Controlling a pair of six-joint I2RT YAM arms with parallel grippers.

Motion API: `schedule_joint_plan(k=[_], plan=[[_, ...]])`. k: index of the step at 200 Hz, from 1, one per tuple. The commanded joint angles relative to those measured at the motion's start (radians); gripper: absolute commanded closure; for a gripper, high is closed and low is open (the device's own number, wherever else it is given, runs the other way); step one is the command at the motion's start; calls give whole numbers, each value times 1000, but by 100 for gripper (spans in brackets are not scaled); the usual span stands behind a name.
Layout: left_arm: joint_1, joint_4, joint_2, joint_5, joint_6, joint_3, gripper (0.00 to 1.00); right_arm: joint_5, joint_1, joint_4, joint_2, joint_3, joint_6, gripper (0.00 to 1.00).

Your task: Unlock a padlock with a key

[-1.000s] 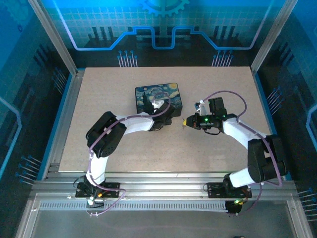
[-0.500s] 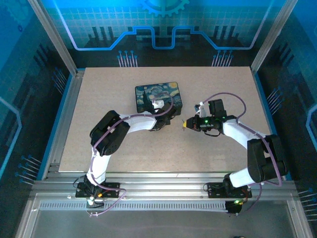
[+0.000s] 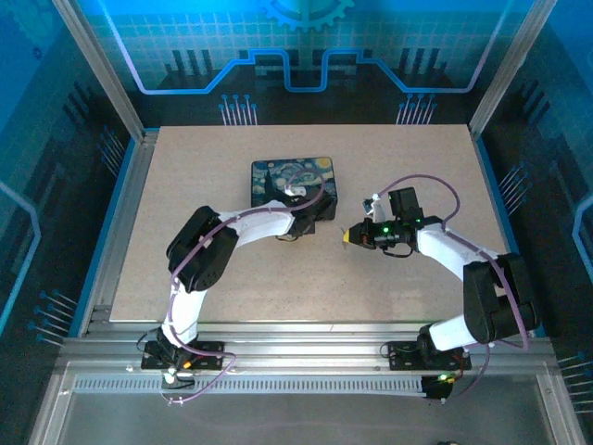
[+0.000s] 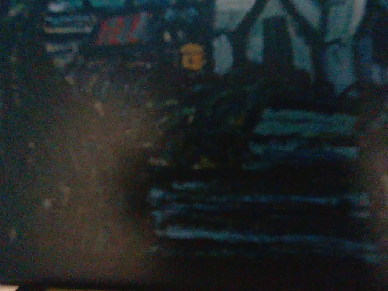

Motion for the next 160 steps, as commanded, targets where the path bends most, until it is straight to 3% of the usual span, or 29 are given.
schedule_joint_plan(k=[1,78,106,160], plan=[[-10,-197,-120,35,47,44,72,17,20,-55,-38,44,-32,100],[-9,-525,-244,232,132,163,73,77,90,-163,-149,89,-41,100],[-10,-661,-220,347,150,254,73,86,94,-229,-195,106,-60,100],[-5,-913,-137,429,167,430,74,99,103,-314,-233,163,-81,100]])
